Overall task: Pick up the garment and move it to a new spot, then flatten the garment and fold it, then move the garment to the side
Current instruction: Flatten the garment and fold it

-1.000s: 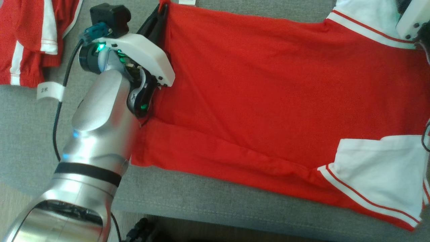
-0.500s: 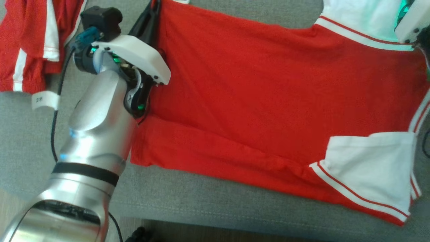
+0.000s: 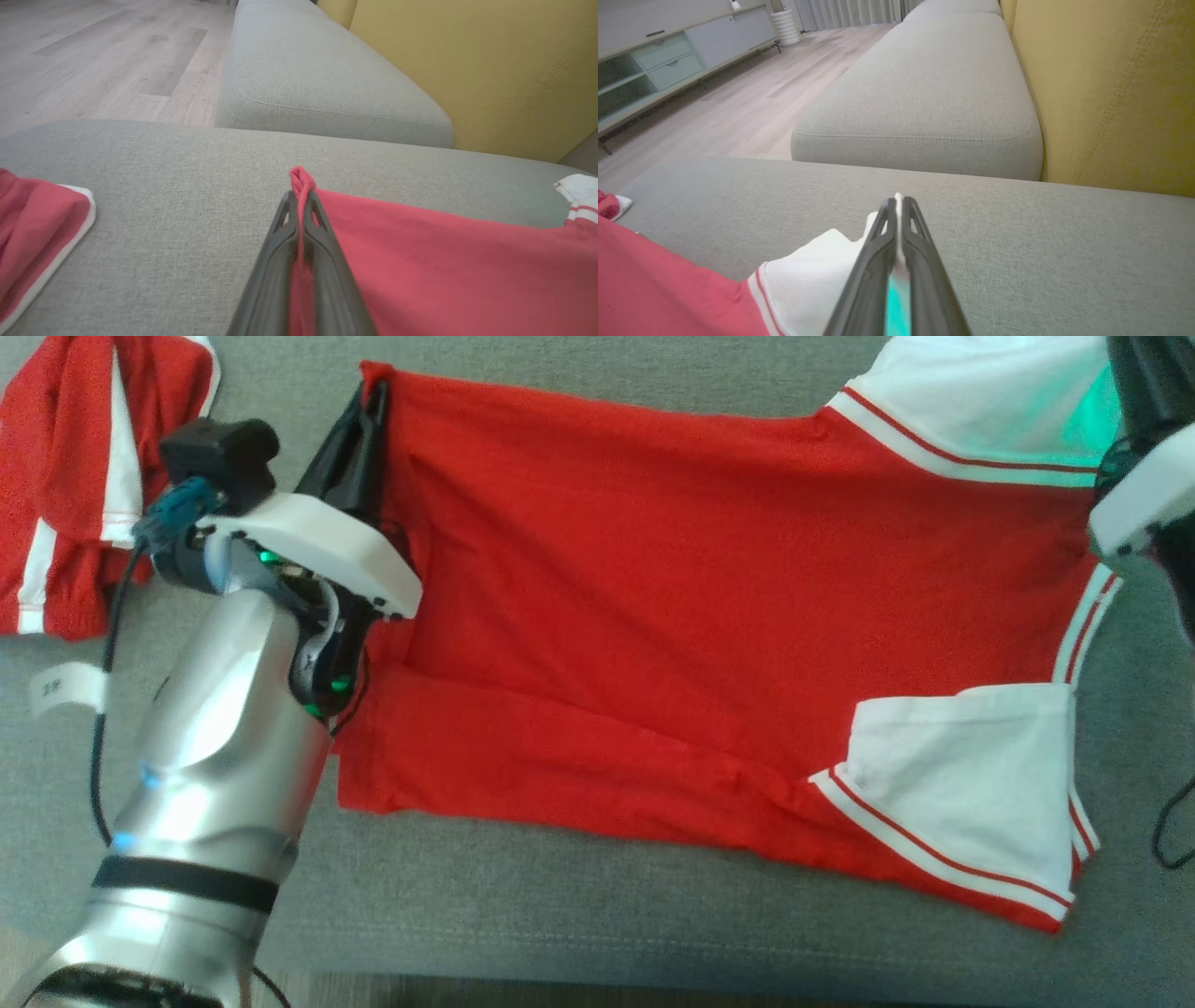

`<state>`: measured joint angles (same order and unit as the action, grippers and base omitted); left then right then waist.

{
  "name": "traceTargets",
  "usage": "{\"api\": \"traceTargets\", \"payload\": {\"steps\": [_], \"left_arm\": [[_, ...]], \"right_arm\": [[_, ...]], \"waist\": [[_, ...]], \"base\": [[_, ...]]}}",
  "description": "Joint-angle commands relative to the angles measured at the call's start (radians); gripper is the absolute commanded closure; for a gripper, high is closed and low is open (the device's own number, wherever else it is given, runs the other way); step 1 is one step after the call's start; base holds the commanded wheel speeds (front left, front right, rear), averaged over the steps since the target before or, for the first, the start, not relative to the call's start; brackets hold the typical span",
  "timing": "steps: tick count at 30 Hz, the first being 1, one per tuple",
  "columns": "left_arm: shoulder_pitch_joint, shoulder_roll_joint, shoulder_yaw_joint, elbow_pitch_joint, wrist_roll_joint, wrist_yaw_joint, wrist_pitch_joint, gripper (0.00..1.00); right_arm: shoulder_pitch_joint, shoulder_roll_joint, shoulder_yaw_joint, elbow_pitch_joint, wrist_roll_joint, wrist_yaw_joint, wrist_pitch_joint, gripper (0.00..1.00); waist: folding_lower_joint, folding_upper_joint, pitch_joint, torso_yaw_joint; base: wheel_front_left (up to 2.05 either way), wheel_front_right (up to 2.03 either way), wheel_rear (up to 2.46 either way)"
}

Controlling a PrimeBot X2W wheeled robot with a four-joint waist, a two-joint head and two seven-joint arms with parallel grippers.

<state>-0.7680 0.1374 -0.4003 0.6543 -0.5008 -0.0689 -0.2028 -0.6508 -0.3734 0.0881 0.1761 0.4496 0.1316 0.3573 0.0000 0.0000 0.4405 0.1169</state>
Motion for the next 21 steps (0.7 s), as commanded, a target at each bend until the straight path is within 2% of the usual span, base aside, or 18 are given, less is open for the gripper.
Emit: {"api": "traceTargets", "payload": {"steps": [1,11,21], "left_arm": [[-0.005,0.049,0.042,-0.047,-0.009,0.007,0.005,1.00],[0.151,0.124,0.071,-0.162,-0.054,0.035,0.077,1.00],[0.313,0.150,0.099,-0.221,-0.096,0.079,0.089,1.00]], "right_arm": [[0.025,0.014,-0.005,-0.067,-0.008,-0.001,0.006,1.00],[0.291,0.133,-0.064,-0.288,0.035,-0.001,0.011,1.00],[0.513,0.233,-0.068,-0.318,0.063,-0.001,-0.043,1.00]], "waist": [[0.0000,0.0000,-0.005,-0.006],[0.0000,0.0000,-0.039,-0.069],[0.0000,0.0000,-0.078,-0.108]], "base": [[0.00,0.00,0.00],[0.00,0.00,0.00],[0.00,0.00,0.00]]}}
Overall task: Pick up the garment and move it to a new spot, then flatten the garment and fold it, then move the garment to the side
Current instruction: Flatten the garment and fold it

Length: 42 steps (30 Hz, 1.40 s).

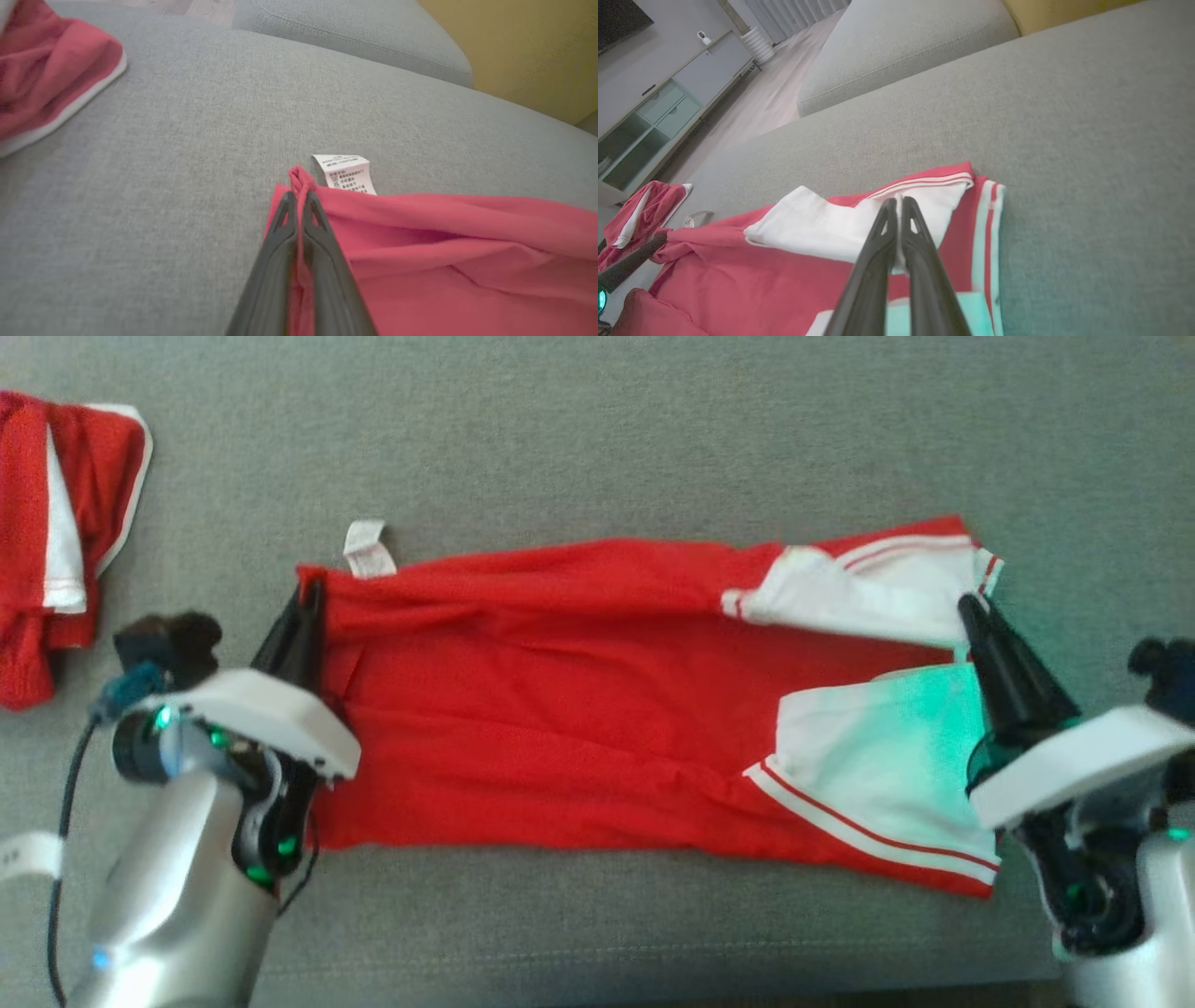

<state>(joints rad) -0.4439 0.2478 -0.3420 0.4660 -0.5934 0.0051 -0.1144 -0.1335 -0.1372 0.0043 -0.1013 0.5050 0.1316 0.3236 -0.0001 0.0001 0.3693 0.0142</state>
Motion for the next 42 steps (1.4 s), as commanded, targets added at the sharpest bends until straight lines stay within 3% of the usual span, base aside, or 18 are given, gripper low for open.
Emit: {"api": "traceTargets", "payload": {"steps": [1,10,15,16,17,18,19,24,31,42], "left_arm": [[0.005,0.042,0.045,-0.041,-0.007,0.009,-0.001,1.00],[0.125,0.077,0.064,-0.155,-0.008,0.051,-0.020,1.00],[0.214,0.099,0.055,-0.214,-0.017,0.075,0.025,1.00],[0.223,0.099,0.054,-0.214,-0.022,0.078,0.033,0.95],[0.232,0.098,0.053,-0.213,-0.025,0.081,0.040,0.66],[0.240,0.097,0.051,-0.212,-0.028,0.085,0.047,0.08],[0.248,0.095,0.049,-0.212,-0.029,0.088,0.049,0.00],[0.285,0.093,0.051,-0.228,-0.003,0.125,0.003,0.00],[0.334,0.086,0.082,-0.368,0.100,0.216,-0.131,0.00],[0.394,0.094,0.087,-0.496,0.156,0.248,-0.134,0.00]], "right_arm": [[0.012,0.004,0.016,-0.038,0.011,-0.001,-0.014,1.00],[0.134,0.045,-0.011,-0.038,0.018,-0.001,-0.048,1.00],[0.190,0.054,0.002,-0.035,-0.002,-0.001,-0.034,1.00],[0.195,0.056,0.005,-0.033,-0.009,-0.001,-0.033,1.00],[0.201,0.057,0.007,-0.029,-0.023,-0.001,-0.032,0.18],[0.206,0.059,0.013,-0.026,-0.032,-0.001,-0.031,0.00],[0.209,0.060,0.019,-0.027,-0.042,-0.001,-0.035,0.00],[0.213,0.047,0.054,-0.033,-0.112,-0.001,-0.080,0.00],[0.176,0.042,0.027,-0.114,-0.235,-0.001,-0.207,0.00],[0.150,0.045,0.049,-0.118,-0.280,-0.001,-0.257,0.00]], "waist": [[0.0001,-0.0001,-0.013,-0.009],[0.0001,-0.0001,-0.058,-0.031],[0.0001,-0.0001,-0.071,-0.049],[0.0001,-0.0001,-0.073,-0.051],[0.0001,-0.0001,-0.074,-0.052],[0.0001,-0.0001,-0.075,-0.052],[0.0001,-0.0001,-0.077,-0.053],[0.0001,-0.0001,-0.087,-0.058],[0.0001,-0.0001,-0.125,-0.052],[0.0001,-0.0001,-0.192,-0.059]], "base": [[0.00,0.00,0.00],[0.00,0.00,0.00],[0.00,0.00,0.00],[0.00,0.00,0.00],[0.00,0.00,0.00],[0.00,0.00,0.00],[0.00,0.00,0.00],[0.00,0.00,0.00],[0.00,0.00,0.00],[0.00,0.00,0.00]]}}
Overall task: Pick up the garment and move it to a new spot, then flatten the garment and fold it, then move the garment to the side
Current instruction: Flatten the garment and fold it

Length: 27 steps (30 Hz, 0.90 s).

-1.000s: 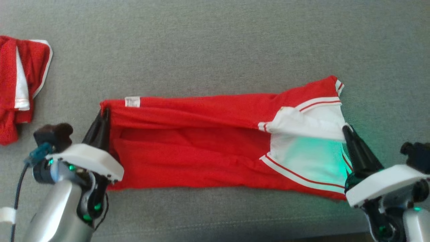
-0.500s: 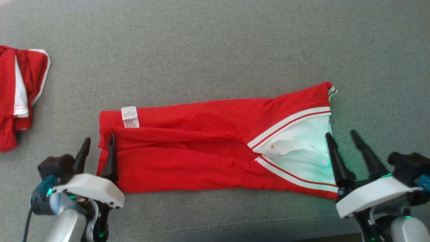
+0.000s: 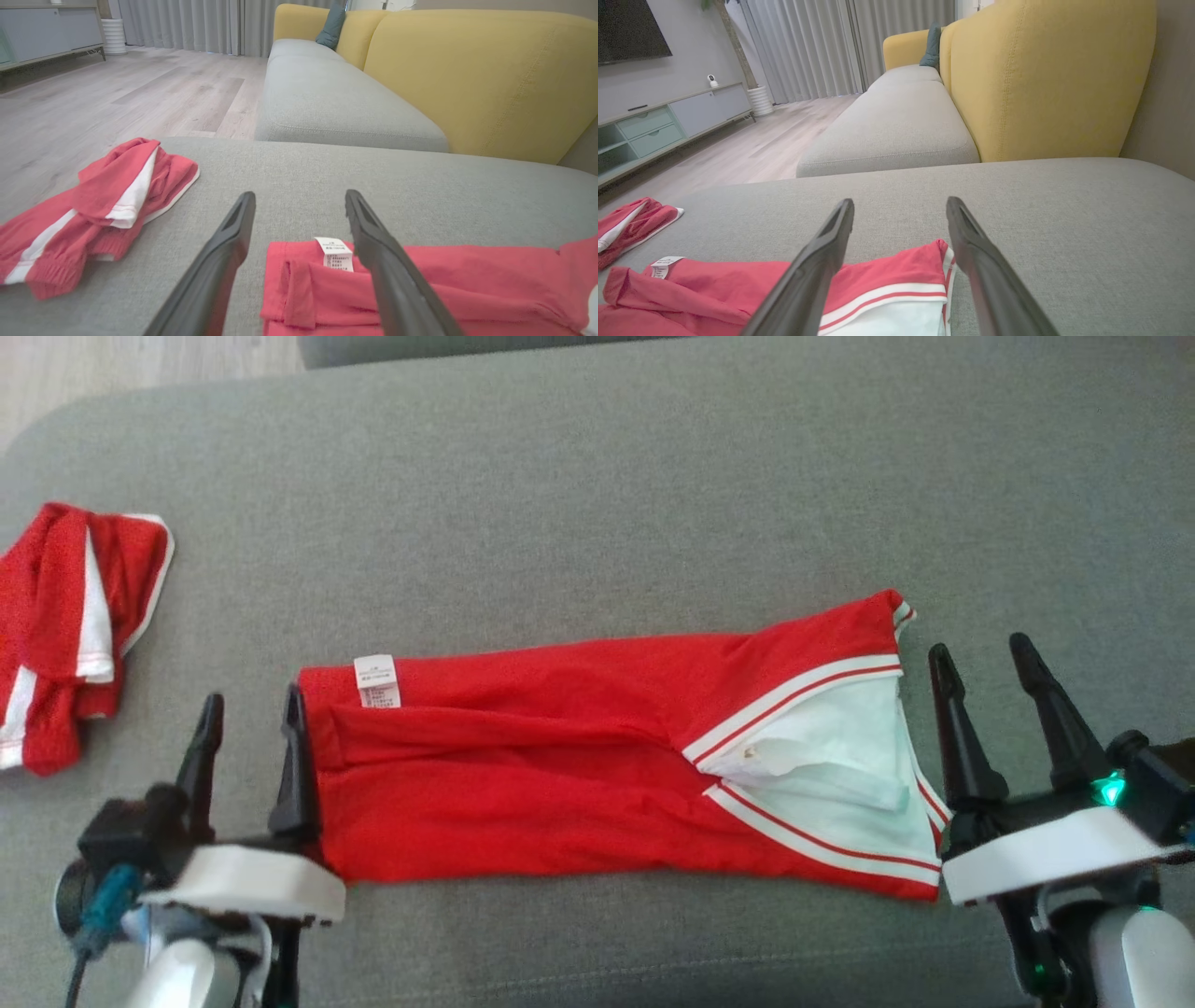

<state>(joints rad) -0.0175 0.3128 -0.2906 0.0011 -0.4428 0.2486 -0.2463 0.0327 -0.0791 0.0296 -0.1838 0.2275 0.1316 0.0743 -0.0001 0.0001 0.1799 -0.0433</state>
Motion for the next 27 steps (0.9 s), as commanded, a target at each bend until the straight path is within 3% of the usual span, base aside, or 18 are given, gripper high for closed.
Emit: {"api": "traceTargets", "payload": {"steps": [1,20,27], "left_arm": [[-0.027,0.031,0.034,-0.034,0.006,0.006,0.001,0.00],[-0.026,0.039,0.013,-0.026,0.012,0.015,0.016,0.00],[-0.064,0.037,-0.001,-0.032,0.022,0.008,0.014,0.00]], "right_arm": [[-0.013,-0.012,0.025,-0.032,-0.003,-0.001,-0.010,0.00],[-0.003,0.004,0.008,0.005,-0.020,-0.001,-0.003,0.00],[-0.019,-0.027,-0.016,0.136,-0.011,-0.001,0.041,0.00]], "waist": [[0.0001,-0.0001,-0.007,-0.002],[0.0001,-0.0001,-0.010,-0.008],[0.0001,-0.0001,0.035,0.008]], "base": [[0.00,0.00,0.00],[0.00,0.00,0.00],[0.00,0.00,0.00]]}}
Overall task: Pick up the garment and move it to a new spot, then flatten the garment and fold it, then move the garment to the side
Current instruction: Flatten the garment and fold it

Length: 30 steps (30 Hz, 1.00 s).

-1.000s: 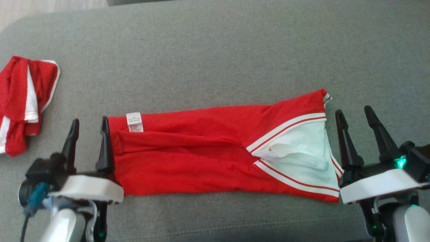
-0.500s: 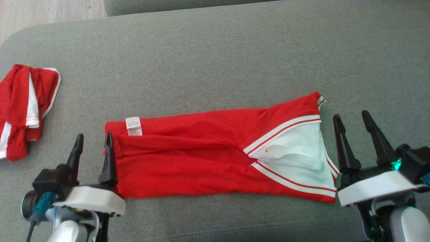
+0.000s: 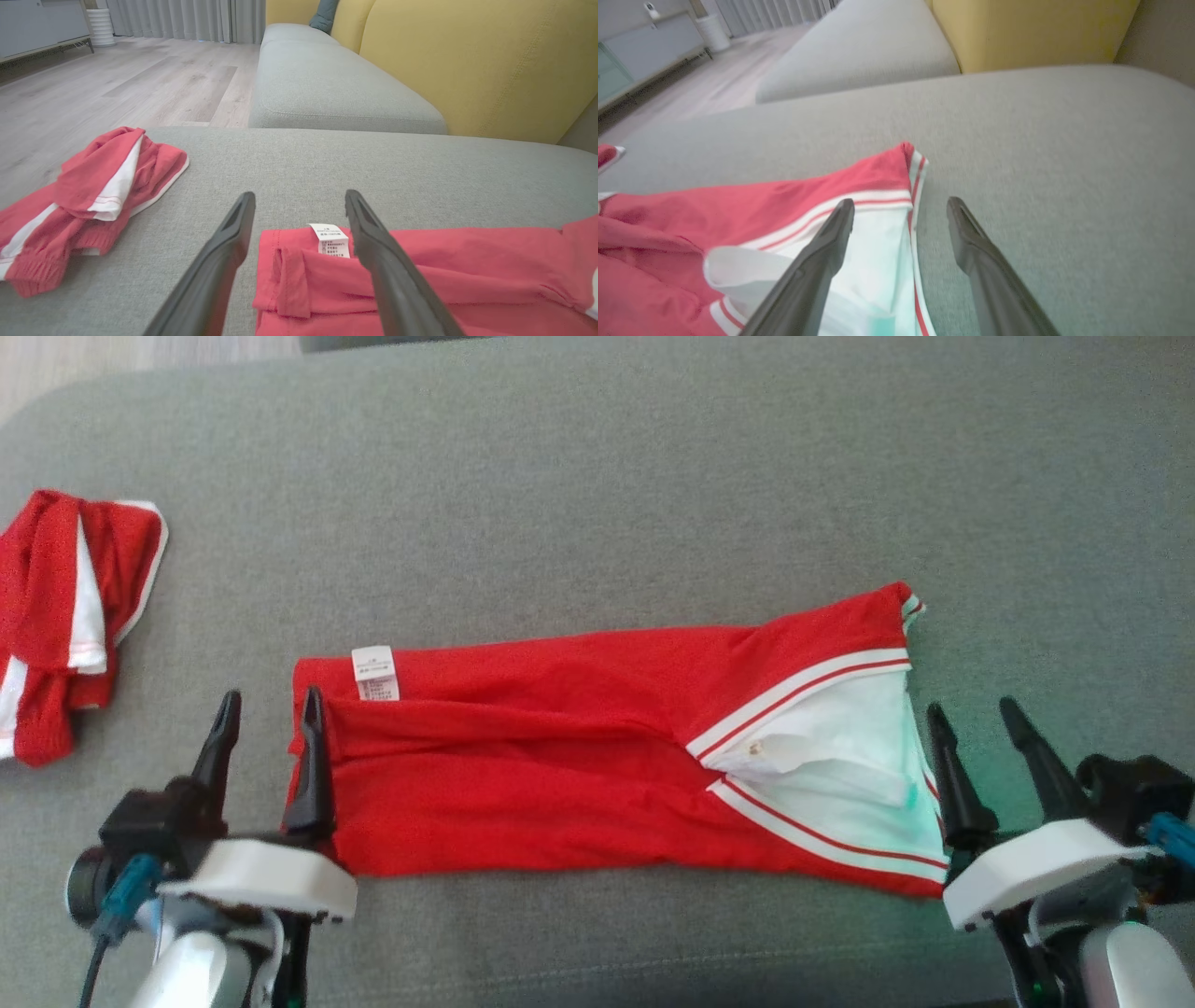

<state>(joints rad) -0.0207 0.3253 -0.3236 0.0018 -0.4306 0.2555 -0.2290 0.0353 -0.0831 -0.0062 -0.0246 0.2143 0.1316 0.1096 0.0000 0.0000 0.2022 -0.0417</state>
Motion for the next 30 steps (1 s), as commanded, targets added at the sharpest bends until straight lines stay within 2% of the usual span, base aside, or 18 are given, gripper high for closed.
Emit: {"api": "traceTargets", "payload": {"steps": [1,8,19,21,22,30], "left_arm": [[-0.068,0.023,0.030,-0.033,0.011,-0.001,-0.005,0.00],[-0.122,0.011,0.017,-0.021,0.020,-0.020,-0.015,0.00],[-0.168,-0.001,0.020,0.015,0.026,-0.046,-0.027,0.00],[-0.172,-0.002,0.024,0.019,0.028,-0.047,-0.028,0.00],[-0.173,-0.003,0.027,0.021,0.029,-0.048,-0.029,0.00],[-0.175,-0.011,0.033,0.032,0.035,-0.057,-0.031,0.00]], "right_arm": [[-0.027,-0.029,0.020,-0.001,0.005,-0.001,0.013,0.00],[-0.081,-0.040,0.033,0.100,0.010,-0.001,0.116,0.00],[-0.105,-0.021,0.050,0.131,0.051,-0.001,0.332,0.00],[-0.102,-0.020,0.062,0.118,0.063,-0.001,0.368,0.63],[-0.102,-0.018,0.065,0.108,0.073,-0.001,0.377,1.00],[-0.103,-0.023,0.031,0.036,0.059,-0.001,0.388,1.00]], "waist": [[0.0000,0.0000,0.022,0.010],[0.0000,0.0000,0.083,0.027],[0.0000,0.0000,0.128,0.044],[0.0000,0.0000,0.130,0.043],[0.0000,0.0000,0.131,0.043],[0.0000,0.0000,0.124,0.038]], "base": [[0.00,0.00,0.00],[0.00,0.00,0.00],[0.00,0.00,0.00],[0.00,0.00,0.00],[0.00,0.00,0.00],[0.00,0.00,0.00]]}}
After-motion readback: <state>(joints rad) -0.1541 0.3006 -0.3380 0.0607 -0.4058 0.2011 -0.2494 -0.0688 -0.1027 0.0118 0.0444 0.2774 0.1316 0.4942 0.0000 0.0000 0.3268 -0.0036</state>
